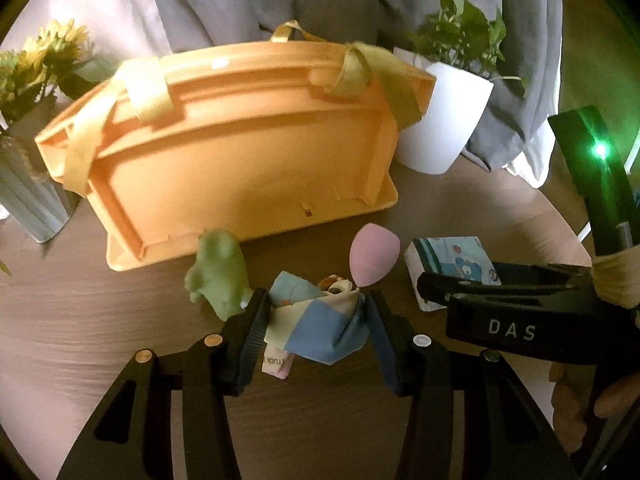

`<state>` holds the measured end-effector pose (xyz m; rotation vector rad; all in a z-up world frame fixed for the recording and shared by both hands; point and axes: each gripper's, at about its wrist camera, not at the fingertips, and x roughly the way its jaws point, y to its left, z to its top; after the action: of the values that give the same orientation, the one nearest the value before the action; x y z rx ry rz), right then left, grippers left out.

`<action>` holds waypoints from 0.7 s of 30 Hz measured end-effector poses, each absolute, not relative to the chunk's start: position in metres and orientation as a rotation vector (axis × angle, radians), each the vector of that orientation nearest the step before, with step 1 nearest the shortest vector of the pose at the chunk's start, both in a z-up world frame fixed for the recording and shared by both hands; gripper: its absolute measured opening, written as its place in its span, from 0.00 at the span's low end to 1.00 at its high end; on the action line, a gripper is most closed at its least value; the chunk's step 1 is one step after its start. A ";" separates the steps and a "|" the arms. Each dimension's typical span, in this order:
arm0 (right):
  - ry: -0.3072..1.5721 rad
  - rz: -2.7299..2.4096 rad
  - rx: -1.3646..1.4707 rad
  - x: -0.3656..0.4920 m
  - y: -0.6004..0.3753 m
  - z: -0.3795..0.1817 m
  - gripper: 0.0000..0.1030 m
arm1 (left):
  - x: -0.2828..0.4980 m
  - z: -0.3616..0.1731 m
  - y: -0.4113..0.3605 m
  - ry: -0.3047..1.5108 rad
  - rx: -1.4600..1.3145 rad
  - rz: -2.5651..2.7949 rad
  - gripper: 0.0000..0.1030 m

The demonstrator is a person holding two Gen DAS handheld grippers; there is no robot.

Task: Organize soft objects
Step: 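Lift the multicoloured cloth with the left tool while the right tool grasps the blue cartoon card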

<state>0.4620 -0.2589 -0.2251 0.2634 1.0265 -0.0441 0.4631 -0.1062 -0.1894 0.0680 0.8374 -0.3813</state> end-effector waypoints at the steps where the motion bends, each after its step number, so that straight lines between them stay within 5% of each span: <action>1: 1.022 -0.042 0.264 0.461 -0.258 -0.224 0.73 | 0.462 -0.187 -0.105 0.833 0.065 -0.376 0.47; 21: 0.866 0.013 0.223 0.433 -0.245 -0.168 0.73 | 0.439 -0.121 -0.071 0.682 -0.028 -0.294 0.47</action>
<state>0.4333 -0.2454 -0.1681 0.2229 0.8663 0.0130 0.4388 -0.0711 -0.1215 -0.0279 0.6824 -0.2941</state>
